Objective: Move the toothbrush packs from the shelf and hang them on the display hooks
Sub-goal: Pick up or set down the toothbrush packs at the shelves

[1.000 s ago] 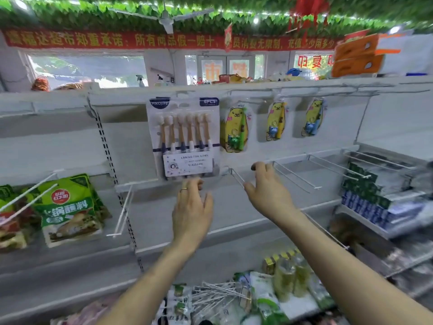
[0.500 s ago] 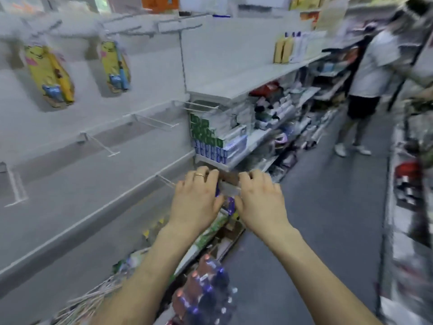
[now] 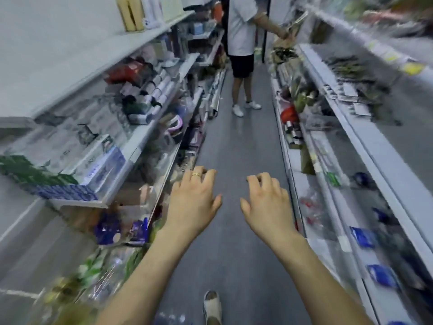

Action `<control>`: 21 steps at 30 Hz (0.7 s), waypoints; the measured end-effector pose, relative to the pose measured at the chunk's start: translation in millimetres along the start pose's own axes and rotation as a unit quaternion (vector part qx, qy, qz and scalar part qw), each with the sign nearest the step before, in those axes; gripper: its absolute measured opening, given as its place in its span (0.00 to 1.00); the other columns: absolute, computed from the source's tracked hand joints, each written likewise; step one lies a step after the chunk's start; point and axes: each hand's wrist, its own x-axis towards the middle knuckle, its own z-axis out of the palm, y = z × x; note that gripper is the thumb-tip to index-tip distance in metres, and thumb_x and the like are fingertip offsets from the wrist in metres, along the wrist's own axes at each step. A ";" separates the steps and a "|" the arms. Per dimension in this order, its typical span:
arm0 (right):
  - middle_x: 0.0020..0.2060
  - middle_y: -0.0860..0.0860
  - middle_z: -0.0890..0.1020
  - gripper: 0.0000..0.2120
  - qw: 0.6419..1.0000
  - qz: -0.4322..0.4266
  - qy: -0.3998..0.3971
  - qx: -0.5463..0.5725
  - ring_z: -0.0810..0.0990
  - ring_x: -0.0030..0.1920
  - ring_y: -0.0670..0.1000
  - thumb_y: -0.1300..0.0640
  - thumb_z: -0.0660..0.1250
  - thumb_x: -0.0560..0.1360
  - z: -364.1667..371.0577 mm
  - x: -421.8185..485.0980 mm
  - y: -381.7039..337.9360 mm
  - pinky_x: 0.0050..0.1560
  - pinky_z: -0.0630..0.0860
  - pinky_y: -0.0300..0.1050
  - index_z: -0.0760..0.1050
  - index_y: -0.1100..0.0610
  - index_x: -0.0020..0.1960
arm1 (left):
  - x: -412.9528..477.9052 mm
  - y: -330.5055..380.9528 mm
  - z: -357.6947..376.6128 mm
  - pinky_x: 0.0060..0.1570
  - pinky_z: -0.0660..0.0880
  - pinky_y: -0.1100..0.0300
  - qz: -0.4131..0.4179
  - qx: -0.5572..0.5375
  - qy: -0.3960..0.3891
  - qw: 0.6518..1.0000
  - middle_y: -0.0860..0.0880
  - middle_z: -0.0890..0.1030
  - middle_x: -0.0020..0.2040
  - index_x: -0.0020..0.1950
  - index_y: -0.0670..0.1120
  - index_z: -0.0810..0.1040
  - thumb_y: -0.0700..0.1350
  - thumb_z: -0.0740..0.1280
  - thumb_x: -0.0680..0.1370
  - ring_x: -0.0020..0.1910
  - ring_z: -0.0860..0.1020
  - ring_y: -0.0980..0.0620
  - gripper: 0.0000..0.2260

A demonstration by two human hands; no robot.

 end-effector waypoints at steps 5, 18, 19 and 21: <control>0.60 0.56 0.74 0.22 0.995 0.091 -0.027 -0.020 0.75 0.60 0.62 0.48 0.70 0.77 28.0 92.3 59.2 0.55 0.75 0.58 0.72 0.56 0.67 | 127.3 20.3 58.5 0.48 0.77 0.45 0.065 -0.049 -0.026 0.996 0.46 0.76 0.67 0.68 0.48 0.75 0.57 0.72 0.75 0.59 0.78 0.40 0.25; 0.59 0.55 0.75 0.17 0.971 0.235 0.014 -0.042 0.76 0.59 0.60 0.49 0.69 0.78 47.3 293.1 224.0 0.53 0.74 0.57 0.72 0.54 0.64 | 420.9 121.5 138.6 0.48 0.75 0.48 0.232 -0.102 -0.040 0.967 0.46 0.74 0.68 0.71 0.48 0.73 0.55 0.69 0.78 0.59 0.77 0.42 0.23; 0.59 0.54 0.75 0.17 0.971 0.235 0.018 -0.044 0.76 0.59 0.59 0.49 0.68 0.79 52.9 310.3 239.6 0.54 0.74 0.57 0.71 0.54 0.64 | 441.2 129.7 146.8 0.48 0.76 0.48 0.237 -0.099 -0.036 0.966 0.47 0.74 0.69 0.71 0.48 0.72 0.55 0.69 0.78 0.60 0.77 0.42 0.24; 0.60 0.53 0.75 0.16 0.971 0.236 0.013 -0.038 0.75 0.60 0.58 0.48 0.67 0.80 63.3 343.7 269.2 0.55 0.74 0.56 0.71 0.54 0.65 | 479.1 143.4 162.3 0.47 0.76 0.48 0.236 -0.093 -0.040 0.967 0.46 0.75 0.68 0.71 0.48 0.73 0.55 0.70 0.78 0.59 0.78 0.42 0.24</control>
